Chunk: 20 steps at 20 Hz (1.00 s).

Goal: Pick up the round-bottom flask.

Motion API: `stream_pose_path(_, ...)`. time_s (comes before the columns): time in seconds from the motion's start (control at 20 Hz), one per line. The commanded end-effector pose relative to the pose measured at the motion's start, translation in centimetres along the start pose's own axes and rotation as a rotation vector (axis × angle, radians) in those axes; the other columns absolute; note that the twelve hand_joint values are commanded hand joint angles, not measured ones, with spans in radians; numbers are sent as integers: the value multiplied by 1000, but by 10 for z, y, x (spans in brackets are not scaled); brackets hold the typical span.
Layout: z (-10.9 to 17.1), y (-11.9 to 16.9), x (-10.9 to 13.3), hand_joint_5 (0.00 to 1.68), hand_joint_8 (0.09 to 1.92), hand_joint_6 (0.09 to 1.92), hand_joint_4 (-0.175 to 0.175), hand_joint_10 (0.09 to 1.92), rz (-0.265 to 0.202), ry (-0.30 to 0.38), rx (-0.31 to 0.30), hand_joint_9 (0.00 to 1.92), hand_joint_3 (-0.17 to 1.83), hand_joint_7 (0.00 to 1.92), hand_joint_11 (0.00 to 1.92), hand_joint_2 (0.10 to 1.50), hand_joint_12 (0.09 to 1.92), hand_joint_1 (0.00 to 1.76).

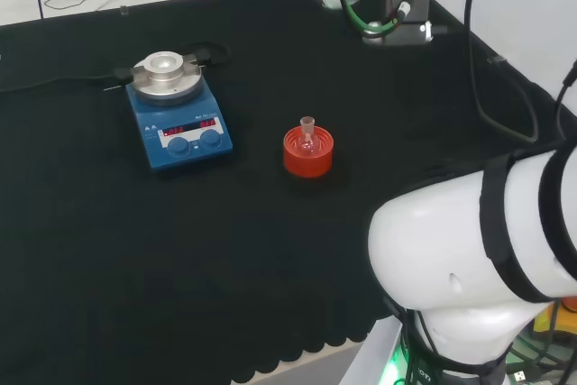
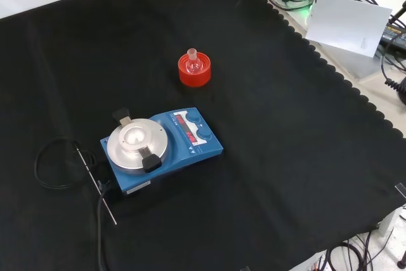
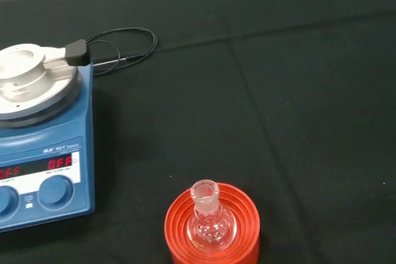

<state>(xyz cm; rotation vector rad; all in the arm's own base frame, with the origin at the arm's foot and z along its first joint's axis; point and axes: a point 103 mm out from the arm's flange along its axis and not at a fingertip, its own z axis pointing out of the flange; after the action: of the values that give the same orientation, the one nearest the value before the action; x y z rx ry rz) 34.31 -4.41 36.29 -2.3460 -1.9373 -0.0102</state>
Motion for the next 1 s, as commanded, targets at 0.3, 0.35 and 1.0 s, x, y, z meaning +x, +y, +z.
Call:
stream_pose_path(0.3, 97, 44, -21, 447, 645, 336, -66, 723, -11, 64, 52, 346, 206, 153, 168, 1056, 1395, 589)
stream_pose_path(0.35, 105, 47, -20, 454, 651, 336, -67, 718, -12, 70, 58, 354, 228, 158, 178, 1028, 1390, 616)
stream_pose_path(1.0, 176, 59, -12, 572, 687, 505, -72, 708, -9, 74, 121, 414, 606, 191, 223, 677, 1380, 842)
